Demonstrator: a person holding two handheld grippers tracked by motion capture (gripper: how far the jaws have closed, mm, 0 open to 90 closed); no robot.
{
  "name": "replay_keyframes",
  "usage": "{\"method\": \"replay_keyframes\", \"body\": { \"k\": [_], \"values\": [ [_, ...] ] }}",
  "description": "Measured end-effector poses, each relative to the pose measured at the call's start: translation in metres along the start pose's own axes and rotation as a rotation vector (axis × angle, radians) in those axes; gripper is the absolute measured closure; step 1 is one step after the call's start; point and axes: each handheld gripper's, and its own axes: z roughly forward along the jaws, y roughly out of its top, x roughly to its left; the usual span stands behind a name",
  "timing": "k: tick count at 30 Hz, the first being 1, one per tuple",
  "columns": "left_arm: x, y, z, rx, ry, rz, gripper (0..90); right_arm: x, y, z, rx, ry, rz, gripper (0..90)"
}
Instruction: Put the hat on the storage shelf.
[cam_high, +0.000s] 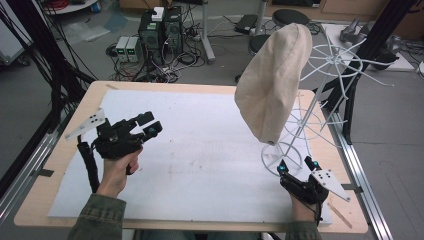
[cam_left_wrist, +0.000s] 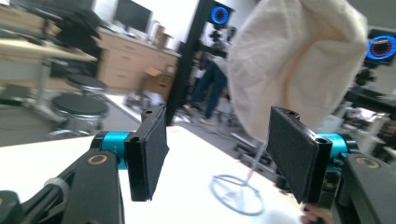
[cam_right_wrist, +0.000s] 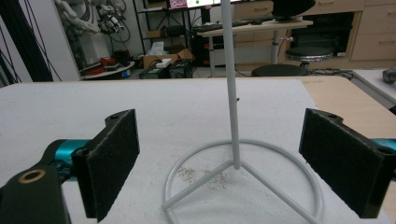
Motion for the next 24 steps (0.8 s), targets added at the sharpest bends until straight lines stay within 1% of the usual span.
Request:
{"method": "replay_keyframes", "body": {
  "k": [3,6,7,12,13,14,16,18,24],
  "values": [
    [0.002,-0.004,-0.009,0.000,0.026,0.015,38.3,0.000,0.000,0.000,0.000,-0.001,0.000,11.3],
    [0.003,-0.009,-0.017,-0.006,0.075,0.037,37.8,0.000,0.000,0.000,0.000,0.000,-0.006,11.3],
    [0.004,-0.010,-0.020,-0.010,0.088,0.043,37.2,0.001,0.000,0.000,0.003,0.001,-0.001,11.3],
    [0.008,-0.018,-0.034,-0.031,0.149,0.056,37.1,0.001,0.000,0.000,0.002,0.000,0.000,11.3],
    [0.009,-0.019,-0.037,-0.033,0.166,0.066,37.0,0.001,0.000,0.000,0.002,-0.001,-0.002,11.3],
    [0.009,-0.021,-0.040,-0.039,0.193,0.081,37.0,0.001,0.000,0.000,0.001,0.001,-0.003,11.3],
    [0.010,-0.024,-0.045,-0.037,0.241,0.117,36.9,0.001,0.000,0.000,0.004,0.001,-0.004,11.3],
    [0.011,-0.026,-0.049,-0.034,0.274,0.140,36.9,0.001,0.000,0.000,0.004,-0.001,-0.003,11.3],
    [0.015,-0.033,-0.063,-0.057,0.336,0.144,36.8,0.001,-0.001,0.000,0.006,-0.001,-0.005,11.3]
  ]
}}
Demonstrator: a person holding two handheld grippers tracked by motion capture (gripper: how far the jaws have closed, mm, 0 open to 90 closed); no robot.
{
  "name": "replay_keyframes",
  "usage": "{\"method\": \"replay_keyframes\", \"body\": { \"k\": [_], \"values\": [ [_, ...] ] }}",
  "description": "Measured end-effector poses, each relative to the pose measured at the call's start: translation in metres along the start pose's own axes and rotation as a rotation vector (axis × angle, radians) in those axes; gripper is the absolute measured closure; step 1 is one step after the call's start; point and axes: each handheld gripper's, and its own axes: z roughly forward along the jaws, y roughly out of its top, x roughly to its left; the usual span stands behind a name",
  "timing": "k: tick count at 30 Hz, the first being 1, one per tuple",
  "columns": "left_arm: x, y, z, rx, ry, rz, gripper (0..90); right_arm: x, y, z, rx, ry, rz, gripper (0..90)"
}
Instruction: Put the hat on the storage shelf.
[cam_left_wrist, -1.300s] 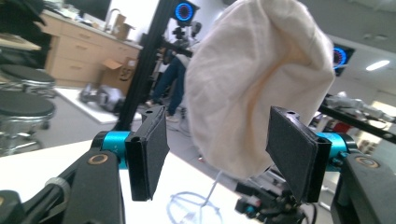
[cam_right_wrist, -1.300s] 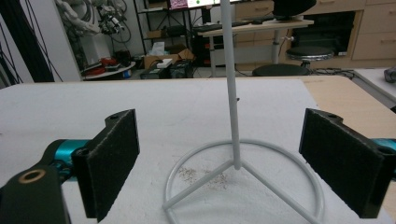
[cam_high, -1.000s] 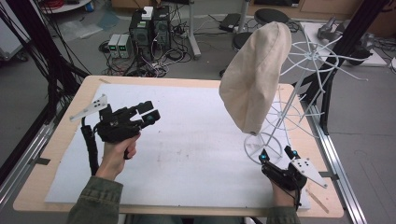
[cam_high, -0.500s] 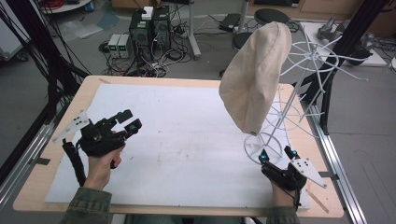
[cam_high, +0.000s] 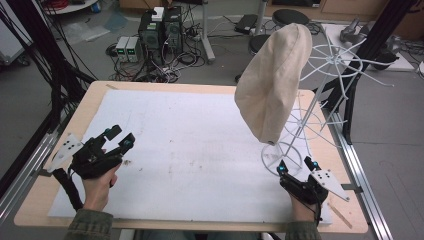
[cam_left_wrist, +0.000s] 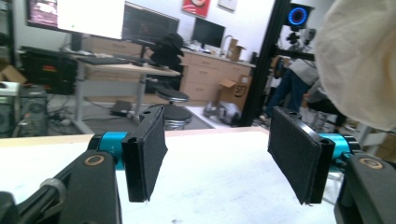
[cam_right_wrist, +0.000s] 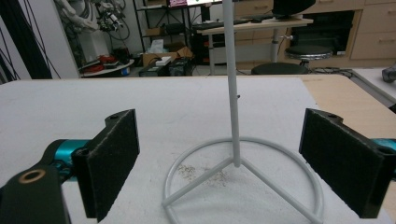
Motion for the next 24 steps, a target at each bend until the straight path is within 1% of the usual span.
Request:
{"method": "replay_keyframes", "body": {
  "k": [1,4,8,10,11,13,15,21,24],
  "values": [
    [0.002,-0.002,-0.003,0.000,0.014,0.002,36.8,0.000,0.000,0.000,-0.001,0.001,0.001,11.3],
    [0.006,-0.007,-0.011,-0.015,0.078,0.007,36.6,0.000,0.000,0.000,0.000,0.000,0.000,11.3],
    [0.013,-0.013,-0.021,-0.038,0.151,-0.005,36.4,0.000,0.000,0.000,0.000,-0.002,-0.003,11.3],
    [0.015,-0.015,-0.026,-0.064,0.185,-0.021,35.8,0.000,0.000,0.000,0.000,-0.002,-0.004,11.3],
    [0.015,-0.016,-0.028,-0.071,0.204,-0.016,35.8,0.001,0.000,0.000,0.003,-0.001,0.000,11.3],
    [0.016,-0.018,-0.032,-0.073,0.247,0.007,34.8,0.001,0.000,0.000,0.002,-0.003,-0.004,11.3],
    [0.017,-0.020,-0.035,-0.074,0.280,0.011,33.2,0.001,0.000,-0.001,0.000,-0.004,-0.003,11.3],
    [0.023,-0.027,-0.044,-0.078,0.348,-0.004,29.8,0.001,0.000,-0.001,-0.001,-0.010,-0.005,11.3],
    [0.025,-0.030,-0.049,-0.082,0.377,-0.011,29.7,0.001,0.000,-0.001,0.001,-0.010,-0.005,11.3]
  ]
}}
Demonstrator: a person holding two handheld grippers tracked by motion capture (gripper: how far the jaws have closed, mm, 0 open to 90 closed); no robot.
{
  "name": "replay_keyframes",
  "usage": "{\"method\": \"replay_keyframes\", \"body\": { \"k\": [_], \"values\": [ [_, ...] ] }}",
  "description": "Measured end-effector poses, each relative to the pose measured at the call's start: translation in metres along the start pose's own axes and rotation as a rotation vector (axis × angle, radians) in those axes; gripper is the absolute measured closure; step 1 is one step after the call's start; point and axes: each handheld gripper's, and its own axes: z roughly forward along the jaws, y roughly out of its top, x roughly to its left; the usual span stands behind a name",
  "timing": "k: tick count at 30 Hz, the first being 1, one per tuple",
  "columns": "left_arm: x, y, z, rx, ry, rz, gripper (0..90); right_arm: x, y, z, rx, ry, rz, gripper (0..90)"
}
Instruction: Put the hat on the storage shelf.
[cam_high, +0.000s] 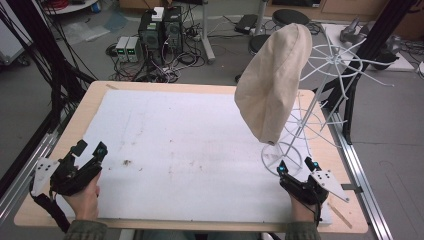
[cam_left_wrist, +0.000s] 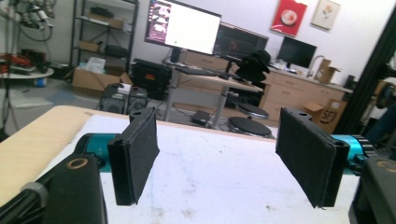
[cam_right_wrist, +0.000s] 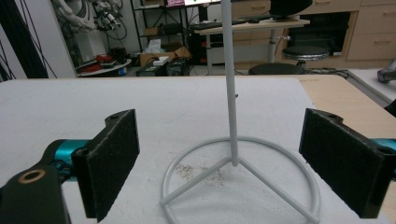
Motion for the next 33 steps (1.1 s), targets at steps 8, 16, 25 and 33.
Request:
{"method": "replay_keyframes", "body": {
  "k": [8,16,25,33],
  "values": [
    [0.003,-0.002,-0.007,-0.014,0.089,0.026,27.8,0.000,0.000,0.000,0.000,-0.003,-0.002,11.3],
    [0.007,-0.012,-0.014,0.005,0.143,0.061,21.5,0.000,0.000,0.000,0.001,-0.002,-0.001,11.3],
    [0.011,-0.019,-0.020,0.014,0.134,0.068,21.0,-0.001,0.000,-0.001,0.005,-0.003,0.007,11.3],
    [0.009,-0.021,-0.019,0.019,0.123,0.098,21.0,0.000,-0.001,0.000,0.005,0.009,0.003,11.3]
  ]
}}
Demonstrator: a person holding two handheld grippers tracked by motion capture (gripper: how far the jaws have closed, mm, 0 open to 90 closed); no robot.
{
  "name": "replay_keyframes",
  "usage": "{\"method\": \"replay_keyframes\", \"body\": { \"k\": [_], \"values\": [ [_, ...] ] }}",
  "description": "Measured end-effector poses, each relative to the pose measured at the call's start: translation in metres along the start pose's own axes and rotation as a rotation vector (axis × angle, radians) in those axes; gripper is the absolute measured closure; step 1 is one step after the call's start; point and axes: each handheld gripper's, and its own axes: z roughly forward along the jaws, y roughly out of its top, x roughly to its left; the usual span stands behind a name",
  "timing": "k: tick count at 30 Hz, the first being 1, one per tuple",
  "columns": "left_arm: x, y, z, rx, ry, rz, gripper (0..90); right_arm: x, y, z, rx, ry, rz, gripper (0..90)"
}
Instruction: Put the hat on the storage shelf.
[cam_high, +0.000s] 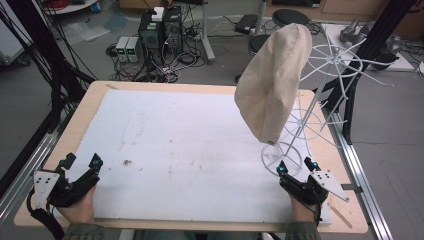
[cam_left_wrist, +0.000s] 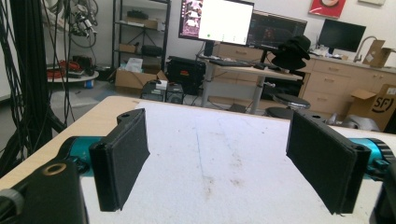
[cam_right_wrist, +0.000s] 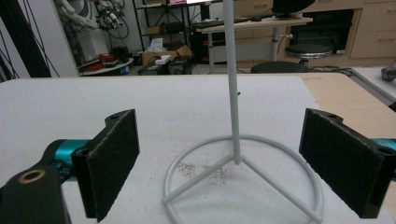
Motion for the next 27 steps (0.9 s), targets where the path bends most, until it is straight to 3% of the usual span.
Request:
{"method": "replay_keyframes", "body": {
  "k": [27],
  "values": [
    [-0.0009,-0.0009,0.0000,-0.011,-0.004,0.006,21.1,0.0011,-0.0003,0.0017,0.006,0.013,0.007,11.3]
  ]
}}
